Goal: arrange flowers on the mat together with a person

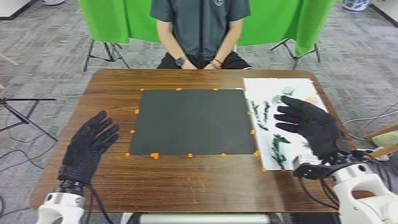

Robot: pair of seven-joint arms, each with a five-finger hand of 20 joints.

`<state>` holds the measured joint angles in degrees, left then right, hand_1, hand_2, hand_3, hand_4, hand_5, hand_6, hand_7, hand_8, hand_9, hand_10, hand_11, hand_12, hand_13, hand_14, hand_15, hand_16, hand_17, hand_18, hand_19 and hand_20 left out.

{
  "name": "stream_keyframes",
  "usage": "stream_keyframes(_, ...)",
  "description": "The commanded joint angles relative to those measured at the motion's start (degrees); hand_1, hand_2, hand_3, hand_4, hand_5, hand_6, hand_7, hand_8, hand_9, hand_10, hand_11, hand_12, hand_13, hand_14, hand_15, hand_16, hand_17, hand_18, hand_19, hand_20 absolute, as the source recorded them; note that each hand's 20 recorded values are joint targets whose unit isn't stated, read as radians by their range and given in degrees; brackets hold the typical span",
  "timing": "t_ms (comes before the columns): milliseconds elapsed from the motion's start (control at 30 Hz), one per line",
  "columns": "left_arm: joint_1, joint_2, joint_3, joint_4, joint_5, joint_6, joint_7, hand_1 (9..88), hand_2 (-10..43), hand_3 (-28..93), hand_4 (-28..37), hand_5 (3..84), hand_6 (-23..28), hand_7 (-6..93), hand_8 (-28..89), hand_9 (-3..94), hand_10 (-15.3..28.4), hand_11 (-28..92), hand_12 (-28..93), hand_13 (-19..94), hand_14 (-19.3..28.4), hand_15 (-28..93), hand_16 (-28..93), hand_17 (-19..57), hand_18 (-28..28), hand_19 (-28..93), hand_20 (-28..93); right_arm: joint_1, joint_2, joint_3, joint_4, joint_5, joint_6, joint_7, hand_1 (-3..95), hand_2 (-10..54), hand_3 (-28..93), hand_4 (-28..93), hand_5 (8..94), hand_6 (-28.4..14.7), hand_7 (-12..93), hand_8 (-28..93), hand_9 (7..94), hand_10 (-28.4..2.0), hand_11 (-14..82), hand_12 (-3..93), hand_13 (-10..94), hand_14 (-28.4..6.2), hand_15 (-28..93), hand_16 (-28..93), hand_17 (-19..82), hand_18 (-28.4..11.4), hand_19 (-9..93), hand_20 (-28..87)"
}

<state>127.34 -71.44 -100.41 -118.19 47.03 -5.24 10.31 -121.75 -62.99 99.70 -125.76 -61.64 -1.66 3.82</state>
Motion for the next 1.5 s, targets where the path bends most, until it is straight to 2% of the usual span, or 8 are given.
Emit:
stream_keyframes(33,0.1,-0.27,-0.37,0.15,-0.05,0.13,-0.03,29.6,-0.7,69,-22.1,28.1,2.8,23.6,-11,23.6,11.2,24,16,22,13.6,24,2,-9.4,21.1,43,11,1.5,0.1,-0.5,-0.1,-0.8,0.0,-0.8,9.3,13.3,79,-28,37.3,-5.8,17,-9,37.0,-15.6,14.0,23.8,32,-13.7,24,25,5,-23.1,46,26)
stream_keyframes(233,-0.4,-0.54,0.25,0.45,0.23,-0.44,-0.34,29.7,-0.5,69,-22.1,28.1,2.8,23.6,-11,23.5,11.2,24,16,22,13.6,24,3,-9.4,21.1,43,11,1.7,0.5,0.2,-0.1,-0.5,0.5,-0.9,9.2,13.3,80,-28,37.2,-5.8,17,-9,37.1,-15.5,14.0,23.8,32,-13.7,24,25,5,-23.1,46,26)
stream_keyframes(433,0.1,-0.48,0.04,0.31,0.14,0.09,-0.29,29.7,-0.6,69,-22.0,28.0,2.7,23.6,-11,23.5,11.2,24,16,22,13.5,25,3,-9.4,21.1,43,11,1.4,0.3,0.3,-0.1,-0.7,0.7,-0.9,9.2,13.4,80,-28,37.1,-5.7,17,-10,37.1,-15.4,14.0,23.7,32,-13.7,24,25,5,-23.1,46,26)
stream_keyframes(600,-0.5,-0.49,0.37,0.59,0.26,-0.82,-0.63,29.7,-0.6,69,-22.0,28.1,2.8,23.6,-12,23.6,11.2,24,16,22,13.6,25,2,-9.4,21.0,43,11,-0.4,-0.2,0.8,-0.8,-0.8,2.4,-1.0,9.2,13.3,80,-28,37.2,-5.8,17,-10,37.1,-15.4,14.0,23.7,32,-13.7,24,25,5,-23.0,46,26)
stream_keyframes(667,-0.4,-0.22,0.38,0.47,0.17,-0.21,-0.17,29.7,-0.6,69,-22.0,28.0,2.7,23.7,-12,23.6,11.2,24,16,22,13.5,25,2,-9.4,21.0,43,11,-0.1,-0.4,0.6,-0.6,-0.5,2.5,-0.8,9.2,13.4,80,-28,37.2,-5.8,17,-9,37.1,-15.4,14.1,23.7,32,-13.7,24,25,5,-23.0,46,26)
stream_keyframes(767,0.1,-0.2,-0.02,0.34,-0.11,0.05,-0.59,29.7,-0.5,69,-22.0,28.0,2.7,23.7,-12,23.6,11.2,24,16,22,13.5,25,2,-9.4,21.0,43,11,0.3,-0.7,0.2,-0.3,-0.6,2.3,-0.7,9.3,13.5,80,-28,37.2,-5.8,17,-10,37.1,-15.5,14.0,23.7,32,-13.8,25,25,5,-23.0,46,26)
stream_keyframes(1167,-0.6,-0.32,0.27,0.76,-0.29,-0.42,-0.82,29.7,-0.2,69,-22.1,28.0,2.7,23.7,-12,23.6,11.2,24,16,22,13.6,25,2,-9.5,21.0,43,11,-0.2,-0.5,0.8,-0.5,-0.6,3.0,-0.7,9.4,13.9,79,-28,37.3,-5.9,17,-10,37.1,-15.6,13.9,23.6,32,-13.7,25,25,5,-23.0,46,26)
stream_keyframes(1500,-0.2,-0.3,0.07,0.6,-0.37,-0.2,-0.72,29.4,-0.2,69,-22.0,28.1,2.7,23.6,-12,24.0,11.4,24,16,22,13.7,25,2,-9.4,21.0,43,11,1.0,-0.3,0.1,-0.2,-0.6,2.1,-0.3,9.5,14.0,79,-28,37.5,-5.9,18,-10,37.2,-15.4,14.2,23.5,32,-13.7,25,25,5,-22.9,46,26)
